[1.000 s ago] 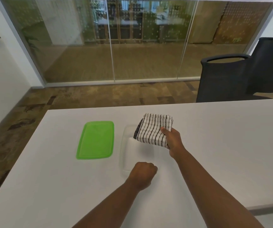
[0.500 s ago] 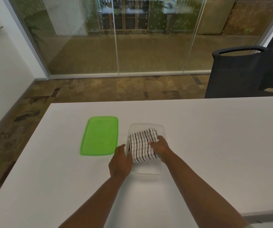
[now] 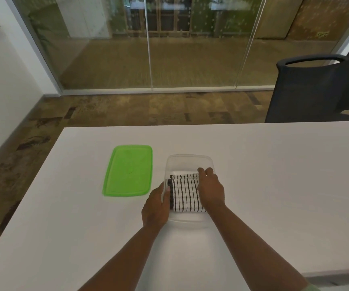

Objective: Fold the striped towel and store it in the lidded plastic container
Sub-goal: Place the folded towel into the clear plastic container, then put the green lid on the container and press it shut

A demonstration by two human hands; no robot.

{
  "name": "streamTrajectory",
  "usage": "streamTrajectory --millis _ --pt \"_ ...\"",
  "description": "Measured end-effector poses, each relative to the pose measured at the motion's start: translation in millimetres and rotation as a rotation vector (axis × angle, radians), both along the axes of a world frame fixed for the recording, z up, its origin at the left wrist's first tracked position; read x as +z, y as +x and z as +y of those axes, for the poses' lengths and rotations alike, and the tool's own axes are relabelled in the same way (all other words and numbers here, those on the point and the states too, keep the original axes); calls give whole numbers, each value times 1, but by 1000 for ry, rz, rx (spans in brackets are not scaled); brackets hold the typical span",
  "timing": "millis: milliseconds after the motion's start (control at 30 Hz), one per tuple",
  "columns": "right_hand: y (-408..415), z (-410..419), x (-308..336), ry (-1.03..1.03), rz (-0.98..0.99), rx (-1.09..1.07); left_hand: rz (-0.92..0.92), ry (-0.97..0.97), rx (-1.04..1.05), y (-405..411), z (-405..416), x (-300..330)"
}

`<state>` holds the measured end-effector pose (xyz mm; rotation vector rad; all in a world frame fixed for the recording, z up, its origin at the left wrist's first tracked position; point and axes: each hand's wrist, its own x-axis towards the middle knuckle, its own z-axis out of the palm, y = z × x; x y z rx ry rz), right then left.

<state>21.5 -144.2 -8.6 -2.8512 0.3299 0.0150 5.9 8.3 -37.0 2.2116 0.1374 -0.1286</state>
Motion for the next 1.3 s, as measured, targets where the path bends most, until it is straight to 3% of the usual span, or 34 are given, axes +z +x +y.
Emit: streamTrajectory --millis 100,167,300,400,633,867,967,1133,1233,1300 --pt "-2 -9 1 -10 -201 13 -122 -35 81 5 10 1" --pt "-3 -15 2 36 -252 -106 -168 145 63 17 21 1" --pt "-4 -20 -1 189 -74 -351 1 633 -192 32 45 -2" --pt "-4 -18 -5 290 -14 -388 -88 700 -209 31 53 -7" --pt "-6 -20 -8 287 -8 -408 -161 1018 -324 26 57 -3" --pt "-8 -18 -10 284 -8 -409 -440 938 -301 32 58 7" --pt "-9 -17 -10 297 -2 -417 -507 797 -248 42 46 27" --pt "-10 -18 -8 330 17 -438 -386 396 -10 58 24 69" --pt "-9 -18 -4 223 -50 -398 -503 281 99 66 14 94" --pt "-6 -18 5 180 -207 -302 -598 253 131 70 9 114"
